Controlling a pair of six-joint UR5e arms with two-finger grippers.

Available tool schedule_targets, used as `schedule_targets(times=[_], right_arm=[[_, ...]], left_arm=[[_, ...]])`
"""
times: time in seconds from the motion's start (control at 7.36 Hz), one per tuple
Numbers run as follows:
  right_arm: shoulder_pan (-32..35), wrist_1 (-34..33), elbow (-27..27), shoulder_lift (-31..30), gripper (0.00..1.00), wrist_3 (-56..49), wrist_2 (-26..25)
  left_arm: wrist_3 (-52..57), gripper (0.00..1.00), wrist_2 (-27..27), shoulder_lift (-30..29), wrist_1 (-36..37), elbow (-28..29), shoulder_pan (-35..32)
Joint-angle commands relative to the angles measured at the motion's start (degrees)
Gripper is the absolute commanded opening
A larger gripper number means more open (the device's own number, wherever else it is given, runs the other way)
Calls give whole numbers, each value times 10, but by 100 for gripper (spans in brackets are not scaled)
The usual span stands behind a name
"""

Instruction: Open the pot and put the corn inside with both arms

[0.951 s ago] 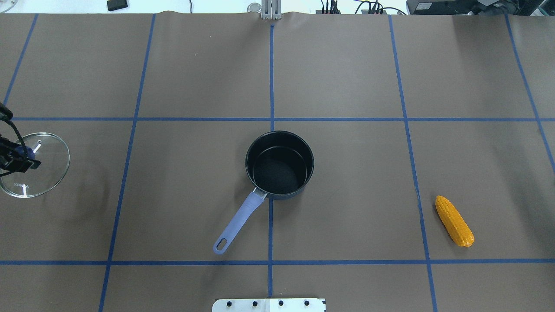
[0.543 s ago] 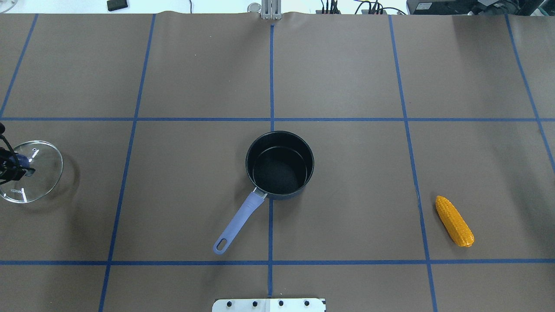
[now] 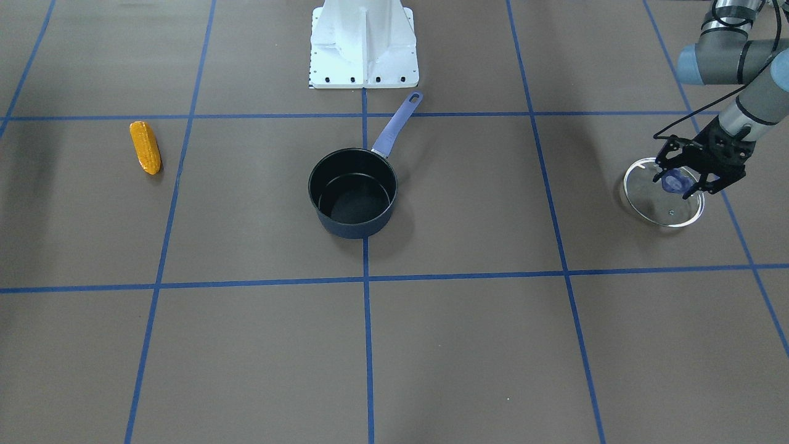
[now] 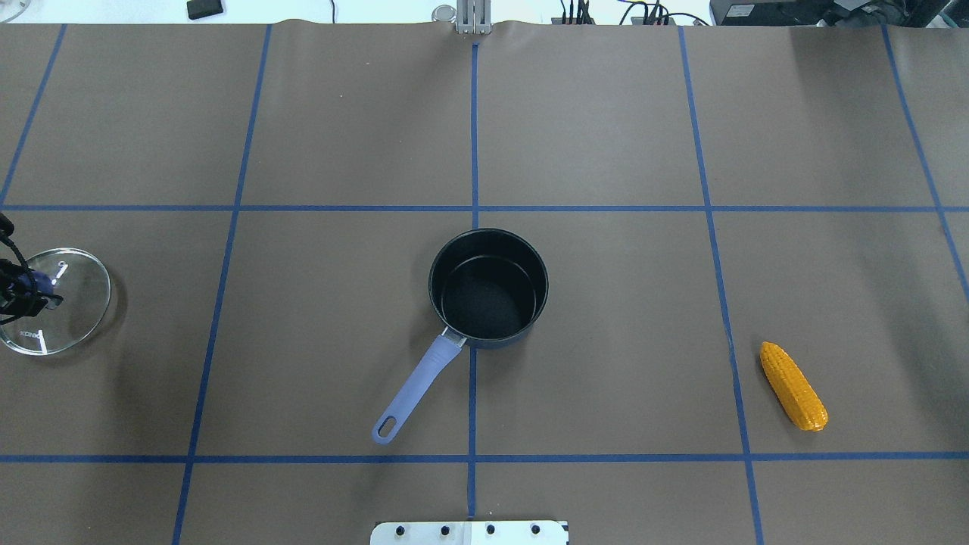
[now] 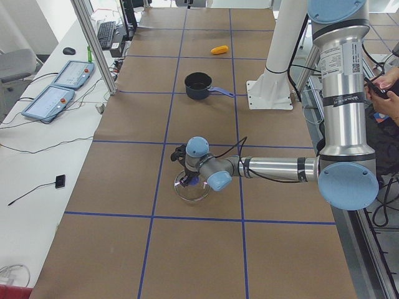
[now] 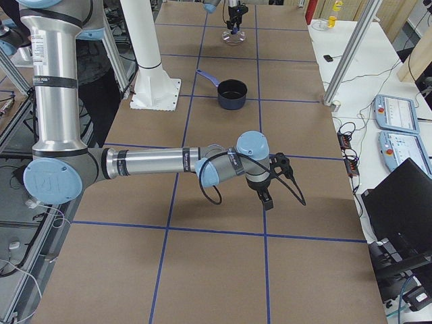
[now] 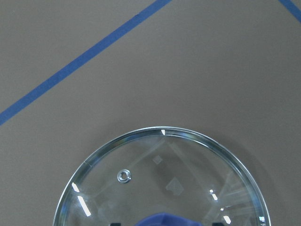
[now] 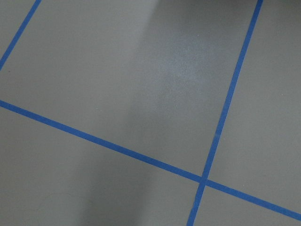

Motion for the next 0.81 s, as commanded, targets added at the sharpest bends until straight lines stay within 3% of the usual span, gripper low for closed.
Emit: schedule_targets(times=[0.0, 0.27, 0.41, 0.68], right_arm=[[0, 0, 0, 0, 100, 0, 0], [0, 0, 2, 0, 100, 1, 2], [0, 1, 8, 1, 100, 22, 3], [-20, 13, 25, 0, 100, 89, 4]], left_arm=[[1, 97, 3, -4, 0, 2, 1], [-2, 98, -14, -8, 8, -7, 0], [-3, 98, -49, -17, 37, -9, -30], [24, 98, -52, -38, 158, -28, -165]])
